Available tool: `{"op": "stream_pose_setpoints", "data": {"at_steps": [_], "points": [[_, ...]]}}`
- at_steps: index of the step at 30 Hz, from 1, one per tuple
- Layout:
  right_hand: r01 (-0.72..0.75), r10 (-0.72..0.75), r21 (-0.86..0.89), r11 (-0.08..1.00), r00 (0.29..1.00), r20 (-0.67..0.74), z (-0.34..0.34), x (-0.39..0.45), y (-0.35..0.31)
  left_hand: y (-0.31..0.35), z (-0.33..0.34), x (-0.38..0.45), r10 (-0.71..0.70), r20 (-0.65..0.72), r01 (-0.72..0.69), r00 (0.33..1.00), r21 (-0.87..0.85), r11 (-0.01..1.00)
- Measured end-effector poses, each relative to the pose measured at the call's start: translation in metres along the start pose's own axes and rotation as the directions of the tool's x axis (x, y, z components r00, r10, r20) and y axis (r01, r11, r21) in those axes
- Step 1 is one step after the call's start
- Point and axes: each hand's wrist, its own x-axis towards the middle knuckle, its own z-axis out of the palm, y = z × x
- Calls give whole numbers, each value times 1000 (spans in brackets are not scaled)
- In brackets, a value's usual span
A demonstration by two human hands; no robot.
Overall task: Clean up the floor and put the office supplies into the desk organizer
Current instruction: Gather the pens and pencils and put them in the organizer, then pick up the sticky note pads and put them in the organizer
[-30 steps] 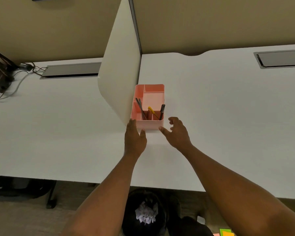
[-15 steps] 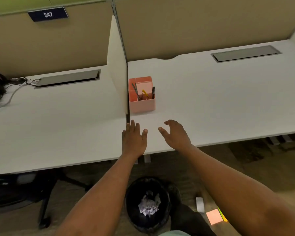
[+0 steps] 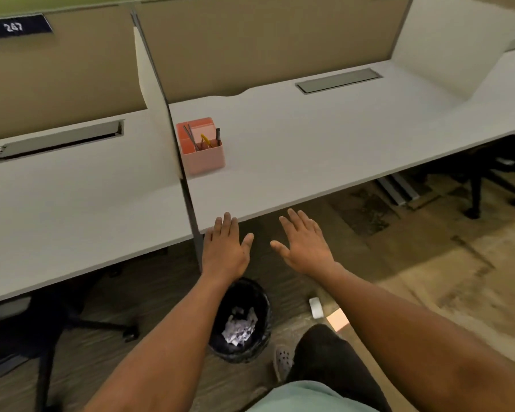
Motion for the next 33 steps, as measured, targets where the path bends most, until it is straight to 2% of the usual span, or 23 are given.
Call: {"op": "stream_pose_setpoints", "data": {"at_steps": [5, 14, 18, 23, 29, 33], "points": [[-122, 122, 9, 993, 993, -1, 0, -31, 42, 35, 19, -11, 30, 33, -28, 999, -41, 999], [-244, 243, 37, 969, 969, 48, 31, -51, 147, 90, 83, -4, 47, 104, -42, 993, -53, 998], [-258, 247, 77, 963, 960, 135, 55, -55, 210, 129, 132, 0, -12, 148, 20, 989, -49, 999], [-237, 196, 136, 962, 946, 257, 82, -63, 295, 186, 195, -13, -143, 242, 162, 960, -60, 985], [-329, 235, 197, 924, 893, 385, 135, -73, 384, 239, 269, -20, -218, 362, 253, 906, -53, 966], [-416, 276, 225, 881, 838, 470, 197, -78, 429, 259, 331, -12, -204, 439, 253, 875, -56, 966]]}}
